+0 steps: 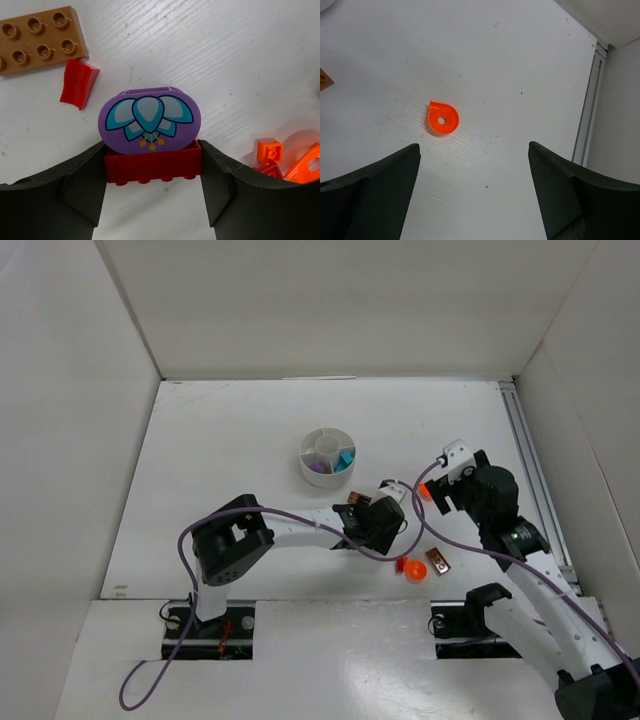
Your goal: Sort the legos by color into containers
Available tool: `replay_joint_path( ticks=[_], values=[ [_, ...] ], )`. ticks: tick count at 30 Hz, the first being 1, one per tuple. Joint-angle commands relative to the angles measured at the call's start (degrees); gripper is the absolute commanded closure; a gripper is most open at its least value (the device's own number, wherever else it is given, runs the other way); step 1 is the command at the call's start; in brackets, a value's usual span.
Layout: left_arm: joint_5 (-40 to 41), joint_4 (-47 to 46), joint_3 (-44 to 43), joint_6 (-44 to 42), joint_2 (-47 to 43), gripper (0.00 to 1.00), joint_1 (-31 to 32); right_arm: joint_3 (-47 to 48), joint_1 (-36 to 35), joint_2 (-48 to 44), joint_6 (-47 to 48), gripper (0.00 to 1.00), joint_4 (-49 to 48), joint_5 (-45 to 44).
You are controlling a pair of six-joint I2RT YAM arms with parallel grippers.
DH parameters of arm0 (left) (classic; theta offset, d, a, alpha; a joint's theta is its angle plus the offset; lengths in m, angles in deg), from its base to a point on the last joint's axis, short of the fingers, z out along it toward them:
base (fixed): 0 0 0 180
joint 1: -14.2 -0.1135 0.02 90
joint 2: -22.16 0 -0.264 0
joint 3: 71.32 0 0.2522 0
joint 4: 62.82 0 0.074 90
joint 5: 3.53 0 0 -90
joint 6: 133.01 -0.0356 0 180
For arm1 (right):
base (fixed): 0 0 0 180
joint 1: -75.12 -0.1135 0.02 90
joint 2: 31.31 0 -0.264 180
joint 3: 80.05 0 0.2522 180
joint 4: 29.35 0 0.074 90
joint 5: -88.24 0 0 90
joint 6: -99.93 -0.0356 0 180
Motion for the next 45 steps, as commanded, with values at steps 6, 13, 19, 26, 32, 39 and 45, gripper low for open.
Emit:
replay_joint_path(
  ticks=[6, 13, 19, 26, 32, 39, 45],
  values=[
    [3.8, 0.4, 0.3, -2.6, -5.5, 0.64, 0.1, 0.3, 1.6, -0.7, -1.6, 0.07, 2.5, 6.1],
    [4.2, -11.1, 10.7, -15.6, -17.8, 0.69, 1.9, 4.4, 4.0, 9.0, -3.9, 0.06, 3.2, 33.7],
    [-3.8, -18.5, 16.5, -26.8, -24.8, 0.69, 2.8, 5.0, 4.5, 13.3, -9.5, 0.06, -4.0, 57.3],
    [-4.0, -18.5, 15.3, -30.3, -25.4, 0.69, 3.3, 6.2, 5.7, 10.4, -13.7, 0.06, -3.5, 59.6],
    [1.2, -19.0, 14.8, -32.0, -25.9, 0.7, 4.6, 6.2, 5.7, 9.6, -17.6, 0.06, -1.9, 61.6],
    [5.5, -22.1, 14.8, -34.1, -26.4, 0.71, 6.1, 6.2, 5.7, 12.7, -20.9, 0.08, -2.4, 62.2],
    [8.0, -24.3, 14.8, -35.1, -27.5, 0.73, 6.7, 5.6, 5.7, 14.5, -22.0, 0.13, -3.8, 64.2]
  ],
)
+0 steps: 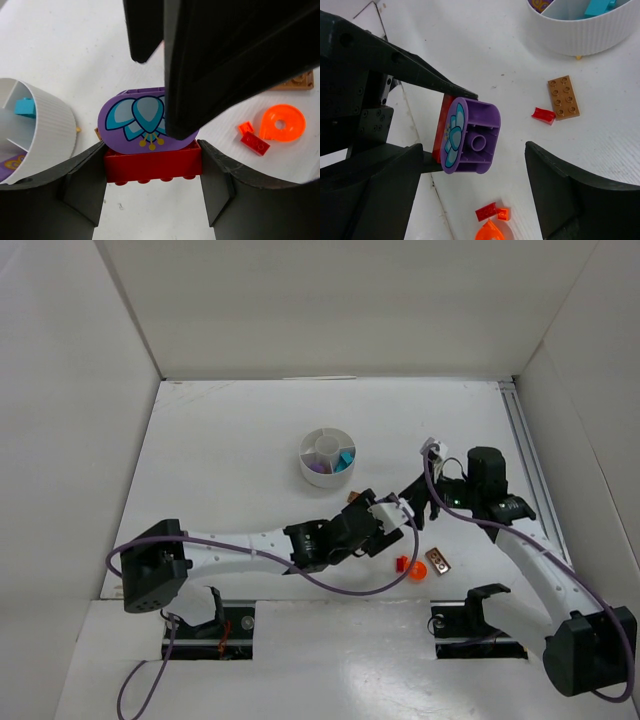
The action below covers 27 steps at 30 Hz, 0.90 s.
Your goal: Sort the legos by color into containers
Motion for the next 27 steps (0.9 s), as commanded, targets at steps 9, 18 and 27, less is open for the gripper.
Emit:
replay_joint_path(
  ticks=[9, 18, 27],
  values=[
    [2.2, -8.3, -0.5, -3.7, -4.5, 0.74, 0.2, 0.5, 0.4, 2.3, -2.1, 0.27, -6.5, 7.0],
    [2.2, -8.8, -0.5, -2.9, -4.0, 0.74, 0.2, 1.0, 1.7, 2.3, -2.1, 0.64, -7.0, 8.9],
    [2.2, -7.4, 5.6, 7.5, -7.3, 0.74, 0.2, 1.0, 9.8, 0.5, 1.6, 0.8, -7.0, 11.5]
  ],
)
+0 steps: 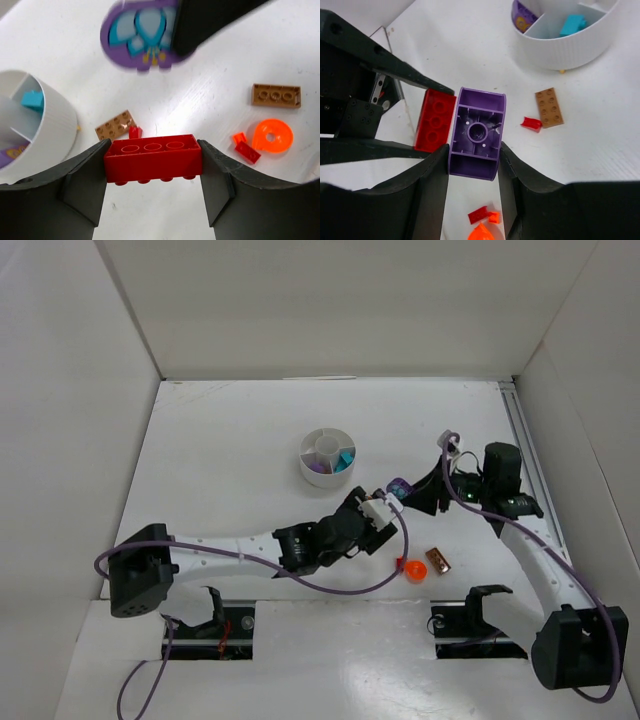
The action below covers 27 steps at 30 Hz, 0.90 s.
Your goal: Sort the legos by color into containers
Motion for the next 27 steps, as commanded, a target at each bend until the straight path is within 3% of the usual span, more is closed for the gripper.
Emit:
replay_joint_path(
  ticks=[1, 3, 5, 9, 15, 21, 24, 27],
  values=[
    [0.2, -1.6, 3.2, 6.1, -4.0, 0.74, 0.2, 1.1, 2.3, -0.6, 3.9, 0.8, -3.2, 2.9],
    [0.7, -1.6, 4.4, 10.2, -4.8, 0.74, 0.2, 1.1, 3.0, 0.0, 5.9, 0.81, -3.2, 3.5],
    [-2.2, 0.1, 4.4, 13.8, -4.8, 0.66, -0.9, 3.1, 3.0, 0.7, 12.0, 0.82, -1.2, 2.9],
    [-11.7, 3.9, 2.0, 22.4, 0.7, 0.62, -8.4, 8.3, 3.0, 0.7, 26.2, 0.82, 12.2, -10.0],
    [-10.9, 9.8, -3.0, 30.6, 11.2, 0.63, -11.1, 7.1, 3.0, -5.4, 29.2, 0.82, 11.2, -15.5],
    [-9.9, 14.3, -8.3, 33.1, 17.3, 0.63, -11.6, 7.1, 3.0, -8.5, 31.7, 0.82, 12.4, -18.9],
    [-9.8, 13.7, -7.7, 33.1, 17.3, 0.54, -11.6, 7.1, 3.0, -9.7, 32.3, 0.81, 12.9, -19.4],
    [-10.5, 13.7, -7.0, 33.1, 17.3, 0.37, -11.6, 5.9, 3.0, -10.8, 32.3, 0.81, 12.9, -19.4]
  ],
)
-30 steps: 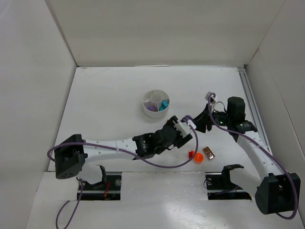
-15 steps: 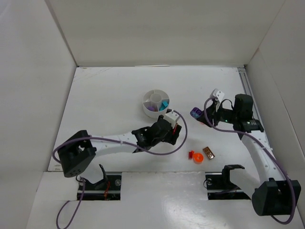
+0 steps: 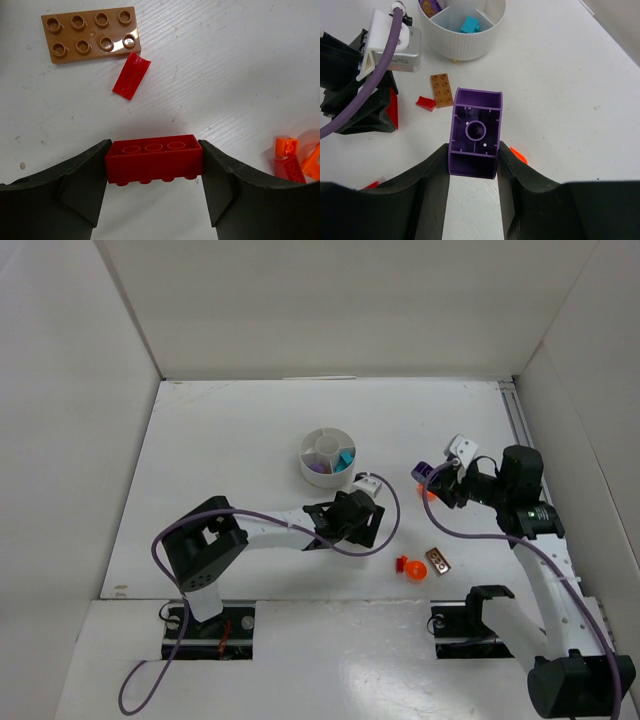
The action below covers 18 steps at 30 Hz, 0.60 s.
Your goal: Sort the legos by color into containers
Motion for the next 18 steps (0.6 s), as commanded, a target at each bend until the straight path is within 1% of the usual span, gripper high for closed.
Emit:
replay_joint_path(
  ticks=[1, 3, 4, 6, 7, 8, 9, 10, 12, 13, 15, 16, 17, 18],
  values=[
    [-0.4, -0.4, -1.6, 1.4, -2.0, 0.34, -0.2, 0.6, 0.4, -1.4, 1.9, 0.81, -0.1, -0.4],
    [-1.0, -2.0, -0.1, 0.7, -2.0, 0.3, -0.2, 0.0, 0.4, -2.0, 1.9, 0.81, -0.1, -0.4],
    [-1.0, -2.0, -0.1, -0.2, -2.6, 0.24, -0.2, 0.0, 0.4, -2.0, 1.9, 0.81, -0.1, -0.4],
    [-1.0, -2.0, -0.1, -0.8, -3.1, 0.18, -0.2, 0.0, 0.4, -2.6, 2.4, 0.81, -0.1, 0.2],
    [-1.0, -1.2, -0.1, -0.8, -4.0, 0.18, -0.2, 0.0, 0.4, -3.1, 2.4, 0.79, 0.5, 0.2],
    [-1.0, -1.2, 0.5, -1.3, -4.7, 0.14, -0.2, 0.0, 0.4, -3.1, 2.4, 0.79, 0.5, 0.2],
    [-0.4, -1.2, 0.5, -1.3, -6.4, 0.12, -0.2, 0.0, 0.4, -3.1, 2.4, 0.79, 1.0, 0.2],
    [-0.4, -1.2, 1.1, -1.8, -7.6, 0.12, -0.2, 0.0, 0.4, -3.6, 2.4, 0.79, 1.0, 1.8],
    [-0.4, -1.2, 2.4, -1.8, -10.4, 0.07, -0.2, -1.7, 0.4, -3.6, 2.9, 0.79, -0.7, 3.7],
    [-1.7, -2.0, 3.1, -2.8, -14.0, 0.05, -0.2, -2.3, 0.4, -3.6, 3.7, 0.79, -1.3, 6.2],
    [-3.2, -3.1, 5.3, -4.6, -18.4, 0.01, -0.8, -3.1, 0.4, -3.6, 5.3, 0.79, -3.1, 9.8],
    [-5.2, -4.1, 6.4, -5.7, -23.3, 0.01, -0.8, -3.7, 0.4, -3.6, 5.3, 0.79, -3.9, 12.1],
    [-10.0, -6.8, 8.6, -6.6, -25.9, 0.0, -2.1, -4.4, 0.4, -3.6, 5.8, 0.81, -4.7, 15.6],
    [-13.2, -8.7, 9.9, -8.6, -28.6, 0.0, -2.9, -4.4, -0.7, -3.6, 6.4, 0.81, -6.1, 17.1]
  ],
)
